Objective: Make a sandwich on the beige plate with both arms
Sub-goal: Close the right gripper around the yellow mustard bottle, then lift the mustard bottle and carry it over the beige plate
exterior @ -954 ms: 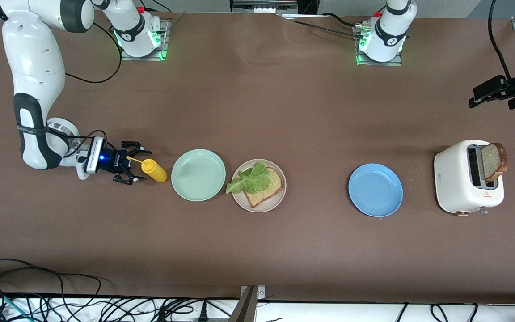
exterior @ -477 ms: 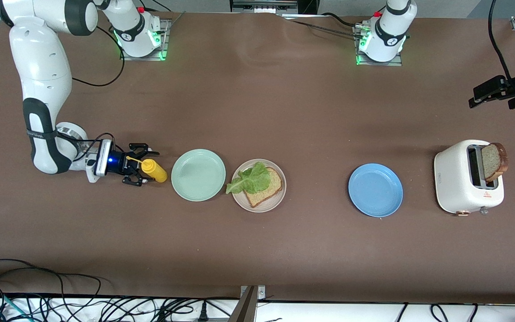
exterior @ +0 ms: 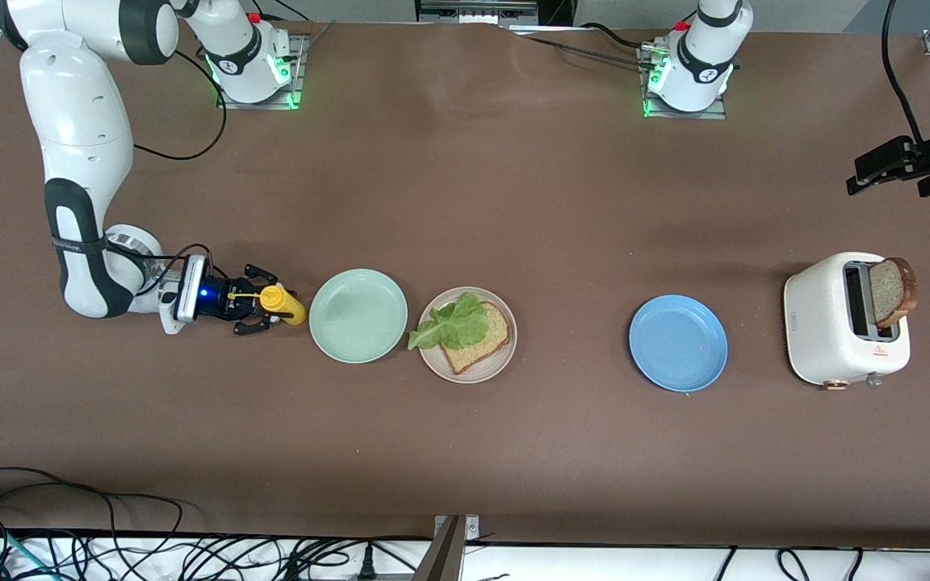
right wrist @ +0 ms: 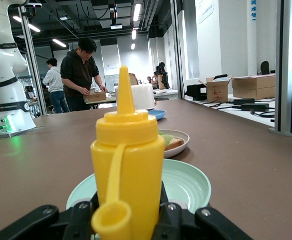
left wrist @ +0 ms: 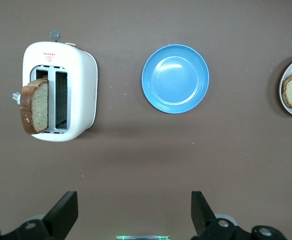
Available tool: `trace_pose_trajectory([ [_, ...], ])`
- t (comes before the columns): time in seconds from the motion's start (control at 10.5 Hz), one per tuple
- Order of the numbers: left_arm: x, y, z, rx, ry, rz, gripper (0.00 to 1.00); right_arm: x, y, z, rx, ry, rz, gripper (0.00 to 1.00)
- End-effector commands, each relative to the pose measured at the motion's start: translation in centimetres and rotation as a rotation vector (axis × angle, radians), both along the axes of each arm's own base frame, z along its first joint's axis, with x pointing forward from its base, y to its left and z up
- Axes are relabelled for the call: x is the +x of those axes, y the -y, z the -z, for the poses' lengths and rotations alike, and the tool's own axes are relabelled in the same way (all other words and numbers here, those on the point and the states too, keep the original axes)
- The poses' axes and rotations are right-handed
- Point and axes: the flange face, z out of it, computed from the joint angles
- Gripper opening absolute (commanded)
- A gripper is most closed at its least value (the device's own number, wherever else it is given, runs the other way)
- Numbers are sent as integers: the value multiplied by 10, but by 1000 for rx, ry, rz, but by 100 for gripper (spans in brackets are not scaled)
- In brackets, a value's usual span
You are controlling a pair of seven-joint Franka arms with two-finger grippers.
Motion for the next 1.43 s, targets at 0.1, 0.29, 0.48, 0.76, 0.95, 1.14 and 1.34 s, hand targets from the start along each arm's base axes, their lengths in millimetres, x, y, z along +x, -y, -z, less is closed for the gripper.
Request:
trace_pose_trajectory([
  [0.1, 0, -4, -5, -3, 5, -11, 100, 32, 1, -25, -36, -108, -68, 0],
  [0.29, 0, -4, -5, -3, 5, -11, 100, 63, 4, -59, -194, -229, -166, 0],
  [0.48, 0, -4, -5, -3, 5, -11, 100, 76, -3, -71, -251, -258, -159, 0],
  [0.76, 0, -4, -5, -3, 5, -11, 100, 107, -38, -113, -478, -314, -187, 0],
  [0.95, 0, -5, -5, -5, 3, -12, 100, 129, -79, -151, -699, -354, -180, 0],
  [1.14, 0, -5, -5, -5, 5, -12, 100, 138, -127, -175, -910, -399, -120, 0],
  [1.34, 0, -4, -5, -5, 5, -11, 100, 133, -173, -181, -1044, -370, -113, 0],
])
